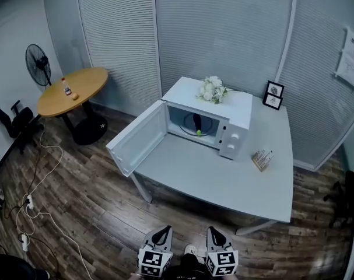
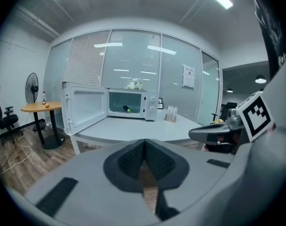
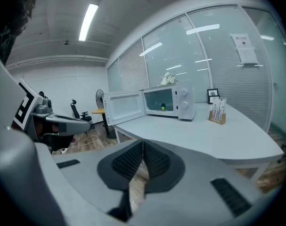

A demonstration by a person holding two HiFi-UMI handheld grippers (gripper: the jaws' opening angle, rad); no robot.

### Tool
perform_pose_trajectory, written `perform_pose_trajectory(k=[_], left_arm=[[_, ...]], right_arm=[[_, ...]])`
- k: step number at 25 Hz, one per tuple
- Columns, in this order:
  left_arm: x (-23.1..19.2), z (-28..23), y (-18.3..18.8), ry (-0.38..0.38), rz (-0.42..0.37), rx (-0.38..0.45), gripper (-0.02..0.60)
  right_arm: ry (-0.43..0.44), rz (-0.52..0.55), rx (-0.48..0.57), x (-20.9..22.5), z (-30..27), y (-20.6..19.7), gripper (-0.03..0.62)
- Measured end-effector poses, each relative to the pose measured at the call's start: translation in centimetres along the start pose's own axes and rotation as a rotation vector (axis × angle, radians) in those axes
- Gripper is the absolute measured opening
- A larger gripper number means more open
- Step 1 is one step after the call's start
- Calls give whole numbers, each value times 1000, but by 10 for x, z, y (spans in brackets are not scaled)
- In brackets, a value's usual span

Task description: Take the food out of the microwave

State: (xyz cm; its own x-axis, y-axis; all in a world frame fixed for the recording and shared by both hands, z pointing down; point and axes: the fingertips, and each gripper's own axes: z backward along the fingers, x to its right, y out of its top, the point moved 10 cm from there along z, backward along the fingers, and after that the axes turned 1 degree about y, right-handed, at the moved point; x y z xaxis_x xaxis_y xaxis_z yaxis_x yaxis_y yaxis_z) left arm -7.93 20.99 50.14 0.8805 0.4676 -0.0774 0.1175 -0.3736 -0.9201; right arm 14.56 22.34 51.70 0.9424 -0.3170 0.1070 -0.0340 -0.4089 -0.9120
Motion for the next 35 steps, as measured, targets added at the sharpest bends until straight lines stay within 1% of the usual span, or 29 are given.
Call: perform_pose_trajectory(k=[10,15,22,27,35], left_arm=[[17,-66,22,19,23,6,8],[25,-89,29,18,25,7,8],[26,-103,30,18,32,-10,8],[24,-116,31,-5,37,-24,8],[-2,-155,46,-48,20,-23,8]], right_arm=[[30,20,4,61,-37,23,5],[39,27,4,84,-50,31,5],[49,13,-10,93,-57,31,5],[30,2,-14,98,-64,35,5],[-15,-15,-25,108,-96,47,5]])
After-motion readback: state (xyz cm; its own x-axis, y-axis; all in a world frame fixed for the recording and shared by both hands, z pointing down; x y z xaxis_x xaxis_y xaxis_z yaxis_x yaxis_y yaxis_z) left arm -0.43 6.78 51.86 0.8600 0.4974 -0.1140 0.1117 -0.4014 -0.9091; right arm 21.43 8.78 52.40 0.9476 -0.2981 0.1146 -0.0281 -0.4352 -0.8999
